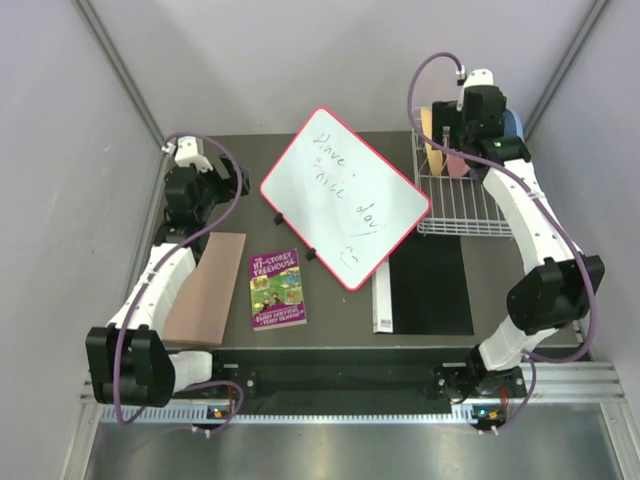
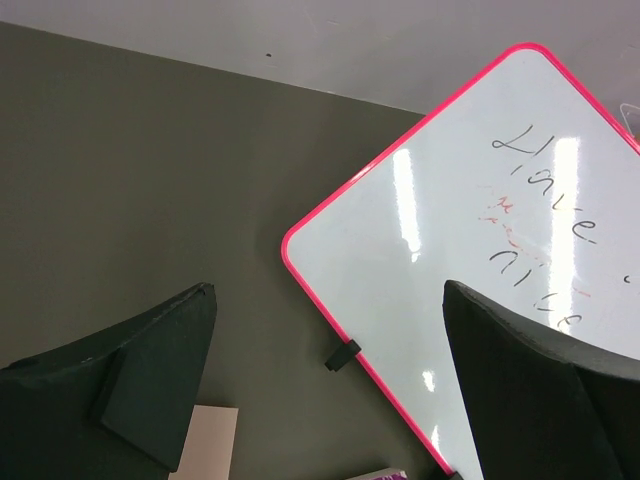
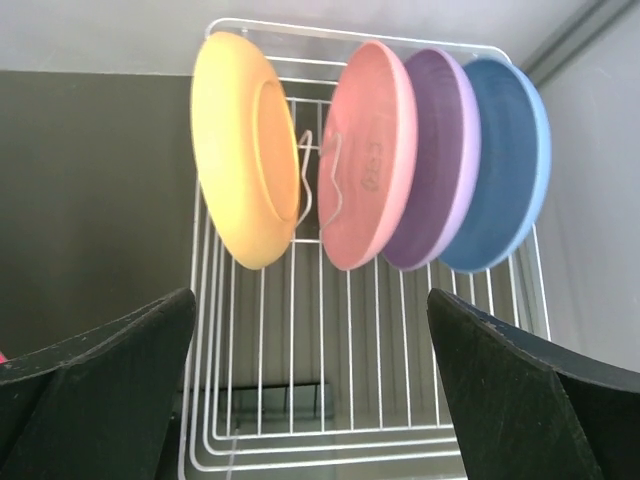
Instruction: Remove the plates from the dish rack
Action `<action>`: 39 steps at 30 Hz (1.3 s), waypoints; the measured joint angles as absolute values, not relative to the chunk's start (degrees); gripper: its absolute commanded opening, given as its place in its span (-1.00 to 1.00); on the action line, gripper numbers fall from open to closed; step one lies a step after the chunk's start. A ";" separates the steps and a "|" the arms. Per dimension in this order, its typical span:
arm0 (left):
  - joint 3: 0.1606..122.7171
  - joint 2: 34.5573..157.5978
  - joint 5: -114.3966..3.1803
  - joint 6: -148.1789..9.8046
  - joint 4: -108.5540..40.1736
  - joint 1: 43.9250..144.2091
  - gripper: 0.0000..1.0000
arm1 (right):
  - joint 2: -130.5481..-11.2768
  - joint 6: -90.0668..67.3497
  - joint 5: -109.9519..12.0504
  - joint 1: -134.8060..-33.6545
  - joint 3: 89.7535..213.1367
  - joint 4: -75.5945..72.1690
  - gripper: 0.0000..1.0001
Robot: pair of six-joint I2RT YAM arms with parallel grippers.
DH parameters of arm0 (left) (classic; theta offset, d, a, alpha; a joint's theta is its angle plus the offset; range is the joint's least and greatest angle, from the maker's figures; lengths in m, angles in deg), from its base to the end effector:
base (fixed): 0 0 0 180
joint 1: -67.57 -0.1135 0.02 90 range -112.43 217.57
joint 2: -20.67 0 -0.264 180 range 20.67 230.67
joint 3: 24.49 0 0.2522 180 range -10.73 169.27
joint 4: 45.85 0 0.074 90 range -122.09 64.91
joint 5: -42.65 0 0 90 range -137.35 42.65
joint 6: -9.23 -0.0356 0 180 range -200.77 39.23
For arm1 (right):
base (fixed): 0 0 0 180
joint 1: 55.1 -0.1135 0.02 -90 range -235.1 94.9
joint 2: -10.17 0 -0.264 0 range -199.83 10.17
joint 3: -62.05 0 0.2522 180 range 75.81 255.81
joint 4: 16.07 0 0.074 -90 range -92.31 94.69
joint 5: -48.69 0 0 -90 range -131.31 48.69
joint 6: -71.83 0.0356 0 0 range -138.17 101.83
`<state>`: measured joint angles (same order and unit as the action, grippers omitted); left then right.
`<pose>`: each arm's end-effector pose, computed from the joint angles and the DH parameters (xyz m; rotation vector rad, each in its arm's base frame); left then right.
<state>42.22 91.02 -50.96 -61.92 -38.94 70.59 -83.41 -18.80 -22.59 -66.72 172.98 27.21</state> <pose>0.2901 -0.0175 0.3261 -0.1974 1.7553 -0.3330 0.3687 0.0642 0.4051 -0.0083 2.0038 -0.2076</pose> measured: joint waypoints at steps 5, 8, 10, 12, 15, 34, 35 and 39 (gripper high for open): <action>42.41 92.33 -51.75 -60.87 -39.38 70.59 0.98 | -85.07 -21.09 -23.90 -66.74 174.72 26.44 0.99; 42.41 93.23 -52.34 -60.45 -39.44 70.59 0.98 | -90.38 -21.66 -24.10 -66.87 181.92 26.66 0.96; 42.41 93.58 -52.52 -60.10 -39.46 70.59 0.98 | -94.01 -22.25 -24.16 -67.14 186.22 26.62 0.99; 42.39 93.71 -52.65 -59.82 -39.77 70.59 0.98 | -96.70 -22.71 -24.38 -67.49 188.49 26.73 0.95; 42.39 94.17 -52.69 -59.64 -40.21 70.59 0.98 | -99.41 -23.10 -24.56 -67.92 189.54 26.88 0.73; 40.45 95.98 -52.45 -59.64 -42.09 70.59 0.98 | -111.15 -25.55 -16.75 -70.68 191.64 26.73 0.11; 40.34 95.98 -52.43 -59.66 -42.09 70.59 0.98 | -111.76 -25.68 -15.68 -70.81 192.23 26.64 0.01; 39.97 96.00 -52.34 -59.66 -42.22 70.59 0.98 | -113.01 -26.73 -11.77 -71.22 192.60 26.25 -0.63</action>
